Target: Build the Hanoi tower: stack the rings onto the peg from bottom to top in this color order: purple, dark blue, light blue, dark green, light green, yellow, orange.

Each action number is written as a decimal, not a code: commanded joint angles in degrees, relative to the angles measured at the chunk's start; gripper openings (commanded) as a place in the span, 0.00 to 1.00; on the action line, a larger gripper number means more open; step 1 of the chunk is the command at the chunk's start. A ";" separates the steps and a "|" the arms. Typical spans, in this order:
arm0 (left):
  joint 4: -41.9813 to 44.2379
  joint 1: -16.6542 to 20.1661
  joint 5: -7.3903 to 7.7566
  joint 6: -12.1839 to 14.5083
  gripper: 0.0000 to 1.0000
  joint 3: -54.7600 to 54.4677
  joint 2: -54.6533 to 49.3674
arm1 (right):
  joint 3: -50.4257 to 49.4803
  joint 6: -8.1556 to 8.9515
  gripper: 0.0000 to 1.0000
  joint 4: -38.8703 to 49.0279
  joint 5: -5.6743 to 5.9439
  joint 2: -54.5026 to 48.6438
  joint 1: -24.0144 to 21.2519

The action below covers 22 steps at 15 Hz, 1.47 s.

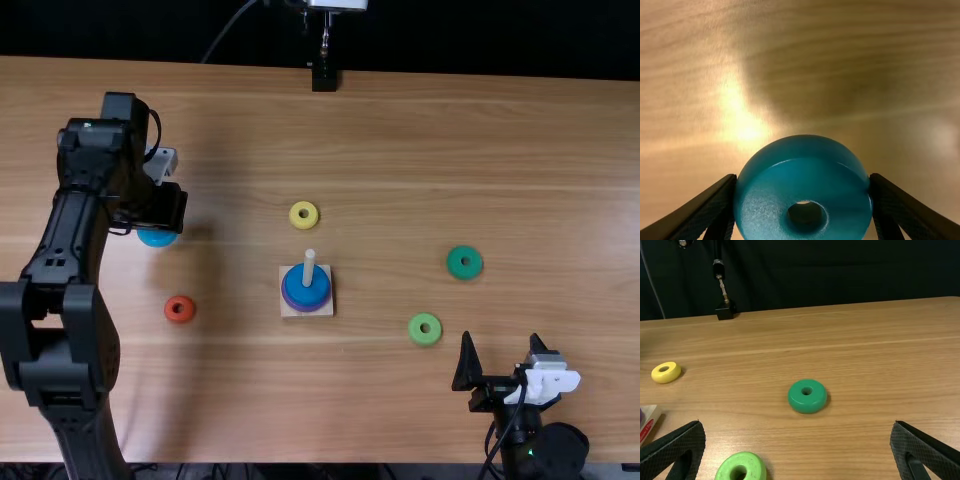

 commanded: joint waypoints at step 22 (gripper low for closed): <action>13.15 -28.95 5.18 -19.32 0.00 -14.91 -31.48 | -3.31 0.08 1.00 -3.67 0.06 -0.73 -0.41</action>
